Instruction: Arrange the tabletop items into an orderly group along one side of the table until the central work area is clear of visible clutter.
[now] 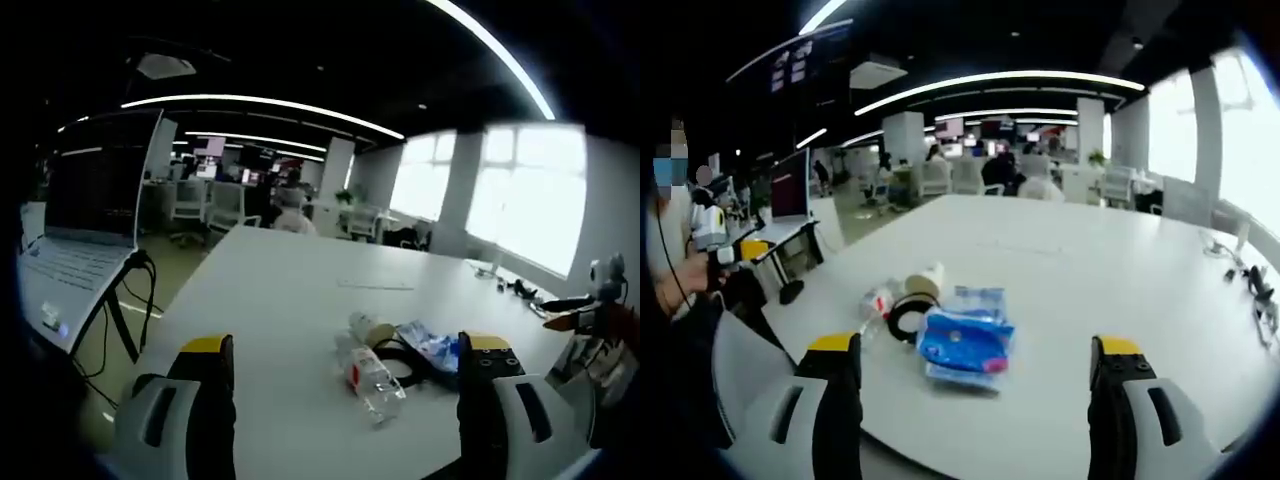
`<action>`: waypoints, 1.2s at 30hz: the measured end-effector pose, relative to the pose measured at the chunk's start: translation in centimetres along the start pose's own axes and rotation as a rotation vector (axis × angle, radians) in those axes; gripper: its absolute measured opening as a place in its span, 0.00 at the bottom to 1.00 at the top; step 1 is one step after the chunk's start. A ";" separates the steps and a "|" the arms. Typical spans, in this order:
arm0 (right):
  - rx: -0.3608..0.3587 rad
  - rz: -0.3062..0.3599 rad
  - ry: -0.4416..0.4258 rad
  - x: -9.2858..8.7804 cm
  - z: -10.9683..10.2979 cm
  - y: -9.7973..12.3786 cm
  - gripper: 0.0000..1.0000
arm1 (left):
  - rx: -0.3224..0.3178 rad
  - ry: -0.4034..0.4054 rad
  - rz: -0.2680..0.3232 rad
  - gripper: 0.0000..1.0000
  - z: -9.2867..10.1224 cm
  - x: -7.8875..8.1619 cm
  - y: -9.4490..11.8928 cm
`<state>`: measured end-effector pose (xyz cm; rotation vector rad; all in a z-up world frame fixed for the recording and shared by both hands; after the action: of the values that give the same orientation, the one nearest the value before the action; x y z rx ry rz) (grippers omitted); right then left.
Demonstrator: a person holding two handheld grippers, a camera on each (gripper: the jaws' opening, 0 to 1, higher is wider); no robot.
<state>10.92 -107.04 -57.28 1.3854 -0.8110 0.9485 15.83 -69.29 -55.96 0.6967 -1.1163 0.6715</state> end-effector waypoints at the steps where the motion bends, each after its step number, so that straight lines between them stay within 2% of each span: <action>1: 0.001 0.001 0.002 0.0 0.0 0.0 0.93 | 0.001 0.001 -0.001 0.92 -0.1 0.0 0.0; 36: 0.005 -0.019 0.029 -0.6 -0.2 -0.5 0.92 | -0.018 0.019 -0.026 0.88 0.0 -0.7 -0.7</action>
<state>11.08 -106.81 -57.99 1.3784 -0.7732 0.9539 16.14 -69.82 -56.70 0.6870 -1.0925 0.6445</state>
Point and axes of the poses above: the point that each gripper's makers call its tool centre point, and the gripper's own axes: y roughly backward along the fingers, z roughly to its right, x roughly out of its top, the point moved 2 cm from there along y, roughly backward along the fingers, and after that the axes turned 13 degrees about -x, right-handed, at the moved point
